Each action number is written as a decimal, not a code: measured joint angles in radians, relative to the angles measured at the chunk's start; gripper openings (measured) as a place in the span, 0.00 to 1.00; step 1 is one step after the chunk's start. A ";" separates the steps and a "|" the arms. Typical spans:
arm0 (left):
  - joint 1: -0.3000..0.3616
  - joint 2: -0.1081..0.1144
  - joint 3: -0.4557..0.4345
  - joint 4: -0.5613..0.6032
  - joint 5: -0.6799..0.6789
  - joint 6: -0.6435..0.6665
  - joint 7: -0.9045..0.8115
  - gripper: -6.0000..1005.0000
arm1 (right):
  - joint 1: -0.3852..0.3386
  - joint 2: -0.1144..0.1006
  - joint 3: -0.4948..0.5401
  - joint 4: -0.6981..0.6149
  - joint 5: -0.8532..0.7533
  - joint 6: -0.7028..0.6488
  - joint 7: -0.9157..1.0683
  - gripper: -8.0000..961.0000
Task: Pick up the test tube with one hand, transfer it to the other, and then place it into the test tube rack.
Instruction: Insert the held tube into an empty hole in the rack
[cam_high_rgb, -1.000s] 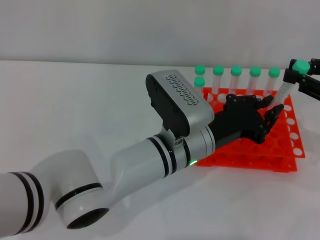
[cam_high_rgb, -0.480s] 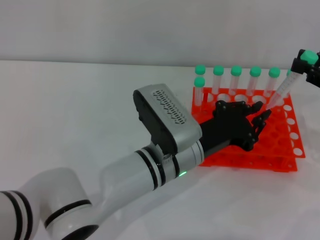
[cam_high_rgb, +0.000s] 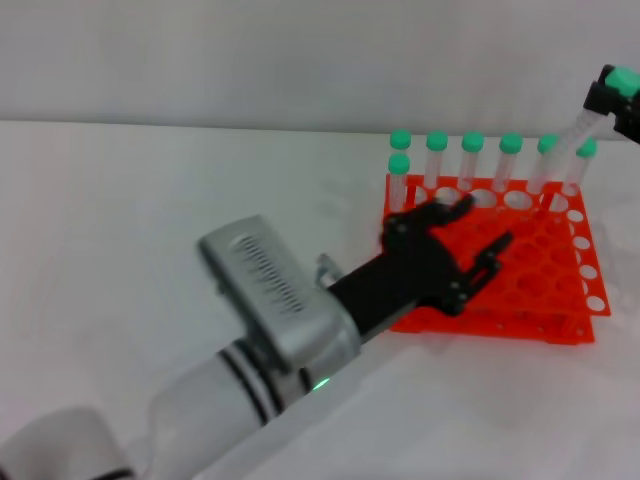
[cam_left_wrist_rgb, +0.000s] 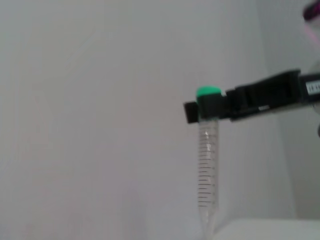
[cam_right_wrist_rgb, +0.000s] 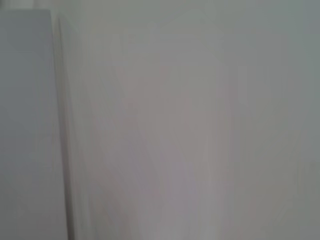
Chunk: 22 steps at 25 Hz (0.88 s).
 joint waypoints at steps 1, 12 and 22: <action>0.033 0.000 -0.008 0.000 -0.002 0.038 0.003 0.32 | 0.000 0.000 0.000 0.000 0.000 0.000 0.000 0.26; 0.346 0.004 -0.172 -0.052 -0.041 0.269 -0.032 0.75 | 0.133 0.040 -0.196 0.139 0.077 -0.207 -0.146 0.26; 0.431 0.005 -0.177 -0.156 -0.176 0.366 -0.092 0.87 | 0.200 0.050 -0.355 0.288 0.191 -0.435 -0.297 0.26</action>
